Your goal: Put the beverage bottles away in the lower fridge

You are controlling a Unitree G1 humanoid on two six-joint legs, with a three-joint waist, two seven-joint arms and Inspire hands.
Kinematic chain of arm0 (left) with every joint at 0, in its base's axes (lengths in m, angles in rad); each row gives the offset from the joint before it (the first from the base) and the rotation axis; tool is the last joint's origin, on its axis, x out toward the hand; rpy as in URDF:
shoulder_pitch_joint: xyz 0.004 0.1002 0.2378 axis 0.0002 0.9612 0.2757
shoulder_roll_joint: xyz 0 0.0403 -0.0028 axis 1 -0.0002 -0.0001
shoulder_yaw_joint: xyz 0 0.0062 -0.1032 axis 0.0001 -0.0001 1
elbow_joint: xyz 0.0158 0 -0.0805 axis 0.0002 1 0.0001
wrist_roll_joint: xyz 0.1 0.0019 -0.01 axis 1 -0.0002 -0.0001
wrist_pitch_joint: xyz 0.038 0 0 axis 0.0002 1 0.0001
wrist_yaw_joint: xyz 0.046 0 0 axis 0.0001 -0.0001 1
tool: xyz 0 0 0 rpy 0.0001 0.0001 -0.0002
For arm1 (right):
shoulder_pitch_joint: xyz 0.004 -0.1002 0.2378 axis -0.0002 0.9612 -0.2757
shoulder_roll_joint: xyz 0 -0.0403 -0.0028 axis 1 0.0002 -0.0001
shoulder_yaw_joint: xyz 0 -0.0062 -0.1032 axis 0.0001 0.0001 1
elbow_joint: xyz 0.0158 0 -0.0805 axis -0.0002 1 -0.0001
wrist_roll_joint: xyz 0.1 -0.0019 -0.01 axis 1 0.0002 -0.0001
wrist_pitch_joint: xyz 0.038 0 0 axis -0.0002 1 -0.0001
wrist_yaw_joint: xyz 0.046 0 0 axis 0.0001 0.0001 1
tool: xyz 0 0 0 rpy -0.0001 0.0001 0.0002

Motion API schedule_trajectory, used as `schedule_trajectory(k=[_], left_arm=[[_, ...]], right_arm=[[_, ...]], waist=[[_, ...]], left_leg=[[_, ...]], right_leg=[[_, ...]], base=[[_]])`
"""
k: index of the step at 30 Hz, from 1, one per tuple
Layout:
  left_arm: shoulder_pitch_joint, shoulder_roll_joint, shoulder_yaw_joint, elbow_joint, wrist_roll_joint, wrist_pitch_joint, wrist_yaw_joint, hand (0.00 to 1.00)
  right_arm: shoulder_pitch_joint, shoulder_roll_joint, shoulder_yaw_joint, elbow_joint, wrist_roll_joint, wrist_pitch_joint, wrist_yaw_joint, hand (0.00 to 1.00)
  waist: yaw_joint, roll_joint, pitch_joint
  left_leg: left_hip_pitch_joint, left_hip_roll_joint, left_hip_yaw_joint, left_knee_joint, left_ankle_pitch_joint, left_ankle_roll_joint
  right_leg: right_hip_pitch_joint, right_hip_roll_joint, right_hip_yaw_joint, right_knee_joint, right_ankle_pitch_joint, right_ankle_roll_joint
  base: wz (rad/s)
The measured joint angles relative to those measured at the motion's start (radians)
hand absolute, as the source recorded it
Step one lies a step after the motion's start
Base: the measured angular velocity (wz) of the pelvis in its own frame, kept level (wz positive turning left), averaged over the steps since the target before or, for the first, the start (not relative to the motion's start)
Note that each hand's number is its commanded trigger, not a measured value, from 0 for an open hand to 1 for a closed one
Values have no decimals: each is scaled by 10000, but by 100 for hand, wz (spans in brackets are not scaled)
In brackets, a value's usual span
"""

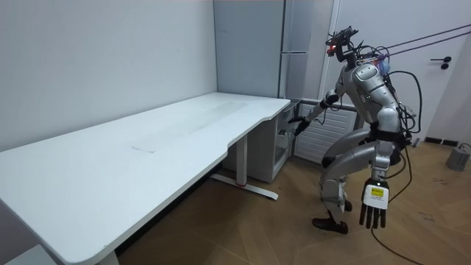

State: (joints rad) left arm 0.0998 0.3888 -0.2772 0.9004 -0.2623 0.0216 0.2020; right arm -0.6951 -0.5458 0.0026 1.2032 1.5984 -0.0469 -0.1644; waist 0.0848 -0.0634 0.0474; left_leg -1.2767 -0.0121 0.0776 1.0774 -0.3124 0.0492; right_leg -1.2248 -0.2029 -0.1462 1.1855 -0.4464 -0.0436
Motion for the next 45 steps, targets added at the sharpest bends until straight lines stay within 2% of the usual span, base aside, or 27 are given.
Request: schedule_trajectory(k=[4, 9, 14, 16, 17, 19, 20, 23, 27, 29, 37, 40, 45], left_arm=[[185, 64, -25, -72, -24, 5, -161, 0], [245, 151, 1, -212, -129, -115, -163, 0], [243, 349, 34, -35, -183, -331, -146, 0], [244, 527, 58, 65, -212, -484, -85, 0], [244, 630, 63, 99, -208, -537, -4, 0], [244, 647, 206, 164, -207, -574, 113, 0], [244, 650, 283, 247, -210, -576, 142, 0], [244, 650, 304, 250, -204, -584, 142, 0], [247, 650, 367, 260, -180, -475, 141, 0], [275, 660, 368, 264, -191, -477, 143, 0], [812, 718, 385, 285, -205, -404, 242, 0], [821, 719, 406, 365, -212, -433, 260, 0], [886, 692, 354, 663, -326, -450, 261, 0]], right_arm=[[-1, -163, 550, 2, -4, -63, -69, 0], [6, -216, 546, -3, -2, -70, -312, 0], [-326, -200, 877, -368, -281, -60, -1236, 0], [-349, -205, 933, -949, -322, 16, -1856, 0], [-418, -205, 936, -1231, -322, 48, -2136, 0], [-643, -206, 1053, -1388, -342, 48, -2472, 0], [-660, -203, 1409, -1387, -522, 62, -2535, 0], [-724, -222, 1734, -1584, -771, 202, -3136, 0], [-970, -235, 2151, -1691, -1030, 329, -3723, 0], [-1124, -237, 2541, -1689, -1062, 391, -4078, 0], [-1094, -105, 2634, -1679, -1109, 726, -4674, 0], [-1095, -84, 2733, -1680, -1141, 726, -5037, 0], [-1099, -85, 2837, -1682, -1141, 715, -5181, 0]], waist=[[154, 3, 1], [408, 18, 12], [543, -75, 51], [526, -201, 95], [496, -265, 127], [472, -322, 135], [435, -385, 143], [460, -437, 129], [560, -447, 126], [728, -447, 128], [1049, -430, 131], [1194, -420, 131], [1326, -420, 132]], left_leg=[[77, 0, -80, -479, 189, -17], [515, -6, -84, -1213, 446, -56], [851, 18, -105, -1956, 774, -178], [982, 7, -253, -2231, 889, -283], [1024, 8, -321, -2332, 941, -326], [1076, 31, -434, -2446, 998, -381], [1161, 37, -495, -2500, 1020, -403], [1252, 44, -606, -2508, 1050, -417], [1333, -14, -669, -2513, 1119, -399], [1461, -43, -712, -2513, 1140, -396], [1769, -219, -1202, -2510, 1245, -489], [1769, -349, -1438, -2538, 1351, -588], [1767, -336, -1478, -2526, 1407, -651]], right_leg=[[73, 149, -34, -524, 257, 23], [481, 236, -91, -1224, 469, 115], [775, 314, -209, -1877, 777, -81], [944, 300, -333, -2110, 827, -157], [1011, 296, -450, -2197, 834, -194], [1148, 294, -643, -2339, 853, -250], [1290, 284, -762, -2413, 849, -282], [1484, 277, -915, -2465, 834, -311], [1610, 184, -1029, -2438, 832, -313], [1780, 141, -1095, -2441, 829, -313], [2383, 34, -1599, -2497, 707, -299], [2454, -48, -1792, -2445, 639, -328], [2450, -61, -1839, -2350, 597, -401]], base=[[-4], [-3], [2], [14], [14], [13], [11], [10], [7], [6], [14], [20], [3]])
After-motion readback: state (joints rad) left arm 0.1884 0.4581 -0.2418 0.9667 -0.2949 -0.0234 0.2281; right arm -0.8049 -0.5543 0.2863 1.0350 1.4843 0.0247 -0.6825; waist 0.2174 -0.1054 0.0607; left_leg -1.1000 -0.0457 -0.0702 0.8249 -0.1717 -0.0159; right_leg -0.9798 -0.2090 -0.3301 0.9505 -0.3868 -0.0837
